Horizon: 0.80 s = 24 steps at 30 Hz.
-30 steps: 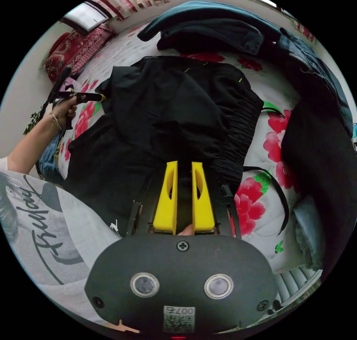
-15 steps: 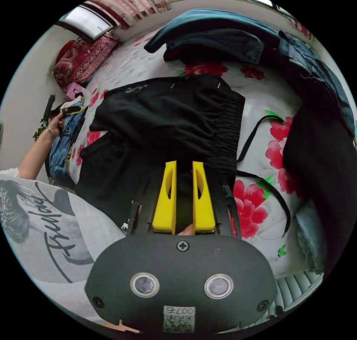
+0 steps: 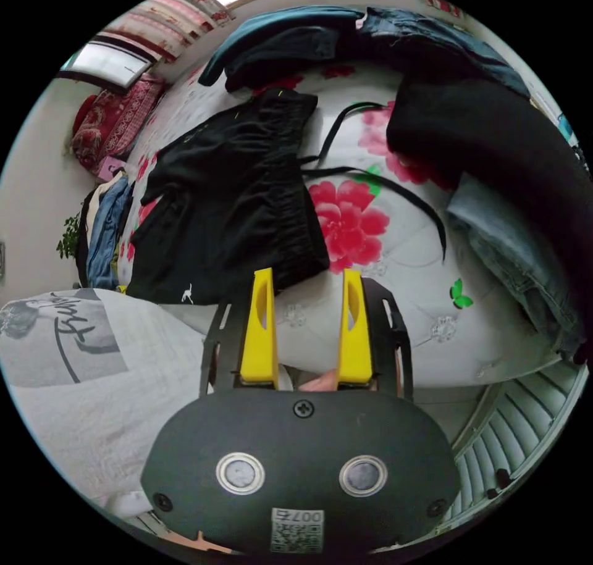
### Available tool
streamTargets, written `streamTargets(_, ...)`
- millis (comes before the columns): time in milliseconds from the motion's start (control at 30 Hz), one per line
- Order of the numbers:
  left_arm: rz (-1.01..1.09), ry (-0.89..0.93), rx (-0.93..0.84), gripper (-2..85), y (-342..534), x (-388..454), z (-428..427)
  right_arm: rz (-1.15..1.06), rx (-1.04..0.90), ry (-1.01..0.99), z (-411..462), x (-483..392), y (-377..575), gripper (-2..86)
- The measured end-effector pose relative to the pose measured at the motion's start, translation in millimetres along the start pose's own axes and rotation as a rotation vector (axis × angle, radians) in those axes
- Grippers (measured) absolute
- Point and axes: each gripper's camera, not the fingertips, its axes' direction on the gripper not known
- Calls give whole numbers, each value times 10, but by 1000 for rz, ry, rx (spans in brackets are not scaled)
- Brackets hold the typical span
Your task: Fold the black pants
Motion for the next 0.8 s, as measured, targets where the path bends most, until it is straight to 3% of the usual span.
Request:
streamTargets(133,17,-64,-69,87,-50,33,183,-54,-72,-33,275,55,43,69)
streamTargets(233,69,-82,-82,10,-125,43,57,-80,-97,-46,348,63,35,39)
streamTargets(333,106,126,19,-4,-93,-55,-377,-139,-24,-96,99,100,106,14)
streamTargets(367,96,280,91,-6,-44,-134,-660,-140,7,-120,-5,129,131,11)
streamTargets(400,114,474,194,-7,34,-204,-985,-142,98,-198,-284,201,202,6)
streamTargets(500,203,704,392,-8,257,-311,-1703,-157,347,-381,-954,405,460,0)
streamTargets(600,231,708,426,-8,392,-372,-2010,-179,390,-507,-1165,556,629,-1)
streamTargets(733,186,636,376,-8,371,-424,-1919,-140,302,-439,-939,584,750,-2)
streamTargets(800,141,682,348,-8,233,-446,-1791,-109,289,-458,-842,619,763,-2)
